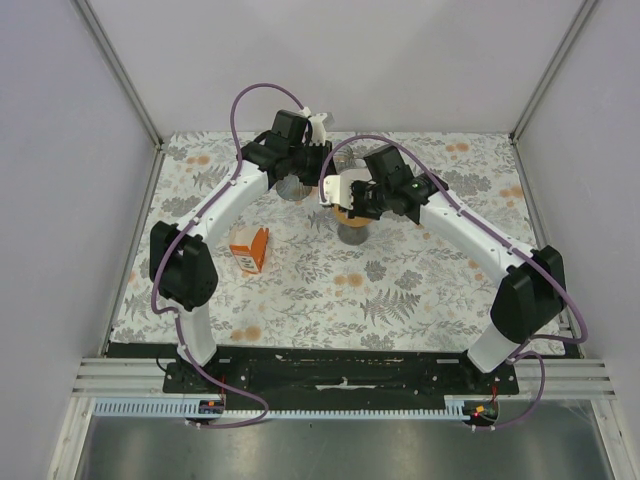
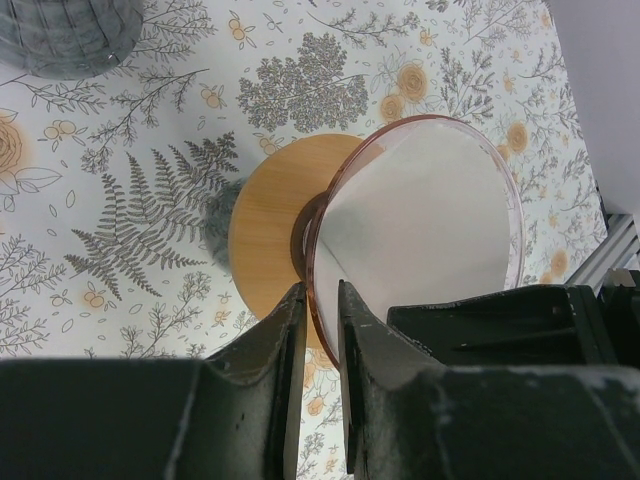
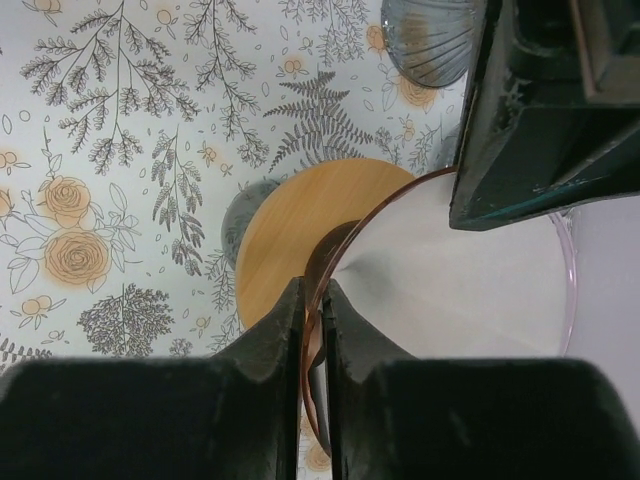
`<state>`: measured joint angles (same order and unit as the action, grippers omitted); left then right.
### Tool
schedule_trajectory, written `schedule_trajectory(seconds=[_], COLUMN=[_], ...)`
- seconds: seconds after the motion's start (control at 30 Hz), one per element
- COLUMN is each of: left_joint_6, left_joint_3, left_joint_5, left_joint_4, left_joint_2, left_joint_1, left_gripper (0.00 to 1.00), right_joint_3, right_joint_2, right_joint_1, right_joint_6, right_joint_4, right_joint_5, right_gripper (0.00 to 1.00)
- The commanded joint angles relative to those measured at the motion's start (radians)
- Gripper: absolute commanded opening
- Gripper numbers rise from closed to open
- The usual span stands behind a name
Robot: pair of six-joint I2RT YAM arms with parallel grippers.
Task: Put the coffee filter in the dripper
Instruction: Place the coffee filter in the coffee dripper.
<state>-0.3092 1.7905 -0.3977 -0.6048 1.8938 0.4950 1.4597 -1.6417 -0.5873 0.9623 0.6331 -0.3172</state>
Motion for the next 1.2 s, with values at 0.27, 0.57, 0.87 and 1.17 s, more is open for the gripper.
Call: schedule_trajectory(seconds=[0.27,0.57,0.87,1.17], left_joint_6=[0.021,0.019,0.053,0.107], left_joint_3=[0.049,0.056,0.121,0.155], left_joint_5=[-0.009,-0.01,-0.023,-0.016], left_joint_4=[-0.009,-0.013,-0.056,-0.084], left_joint_2=[0.016,0.027,0.044,0.019], left_joint_1=[0.002,0.002,0.001,0.001], left_gripper=[0.24,0.24,0.33,0.65], right_joint_3=[0.005,0.03,0.008,0.016], right_joint_2=[-0.004,-0.033,-0.014,0.006], right_joint_1=[-0.006,-0.008,-0.008,-0.011], right_joint_6=[0.018,0.016,0.023,0.007], right_joint_4=[-0.029,-0.023,-0.01,-0.01], right_joint_5=[0.012,0.01,0.01,0.017], right_gripper=[0.55,0.16,0.29,0.62])
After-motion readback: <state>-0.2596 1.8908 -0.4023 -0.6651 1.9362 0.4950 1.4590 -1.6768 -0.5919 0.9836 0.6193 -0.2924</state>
